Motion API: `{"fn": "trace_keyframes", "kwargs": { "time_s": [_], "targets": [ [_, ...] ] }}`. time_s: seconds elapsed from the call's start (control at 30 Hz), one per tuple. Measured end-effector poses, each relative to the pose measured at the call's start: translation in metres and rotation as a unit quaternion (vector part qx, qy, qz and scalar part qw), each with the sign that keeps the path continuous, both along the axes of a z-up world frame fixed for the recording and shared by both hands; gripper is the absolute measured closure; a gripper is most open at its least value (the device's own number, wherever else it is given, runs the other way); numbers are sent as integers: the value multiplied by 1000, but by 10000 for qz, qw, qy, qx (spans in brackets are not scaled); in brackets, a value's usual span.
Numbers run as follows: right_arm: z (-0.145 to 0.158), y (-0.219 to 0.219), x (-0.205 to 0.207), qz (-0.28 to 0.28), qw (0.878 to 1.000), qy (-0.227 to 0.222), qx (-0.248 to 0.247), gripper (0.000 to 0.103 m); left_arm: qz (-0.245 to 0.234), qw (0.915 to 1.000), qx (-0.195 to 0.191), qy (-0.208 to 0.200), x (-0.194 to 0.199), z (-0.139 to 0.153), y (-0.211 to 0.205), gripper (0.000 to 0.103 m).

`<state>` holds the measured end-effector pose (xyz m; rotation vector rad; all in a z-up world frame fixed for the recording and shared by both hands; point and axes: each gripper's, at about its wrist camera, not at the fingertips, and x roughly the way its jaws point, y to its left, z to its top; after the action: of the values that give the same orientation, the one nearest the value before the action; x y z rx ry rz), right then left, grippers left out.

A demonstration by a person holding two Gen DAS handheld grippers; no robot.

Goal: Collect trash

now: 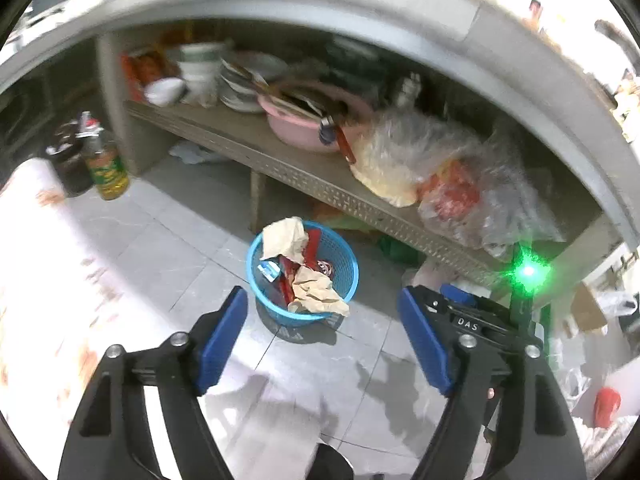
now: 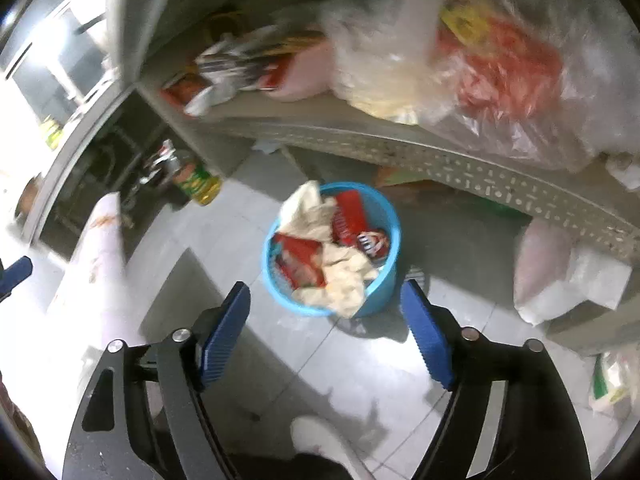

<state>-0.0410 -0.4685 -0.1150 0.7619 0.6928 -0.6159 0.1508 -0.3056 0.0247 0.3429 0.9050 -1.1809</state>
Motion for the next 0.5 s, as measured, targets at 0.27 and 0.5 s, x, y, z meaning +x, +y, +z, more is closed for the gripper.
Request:
{"fn": "trace_keyframes", "kwargs": {
  "time_s": [0.27,0.5],
  "targets": [
    [58,132,-7,1269,9878,-48,-903,8,1362,9883,-422,-540,-59,10,139,5],
    [73,207,-7,1733,9675,373,-1806,8,2544,9628,-477,-775,-102,-6,205,5]
  ]
}}
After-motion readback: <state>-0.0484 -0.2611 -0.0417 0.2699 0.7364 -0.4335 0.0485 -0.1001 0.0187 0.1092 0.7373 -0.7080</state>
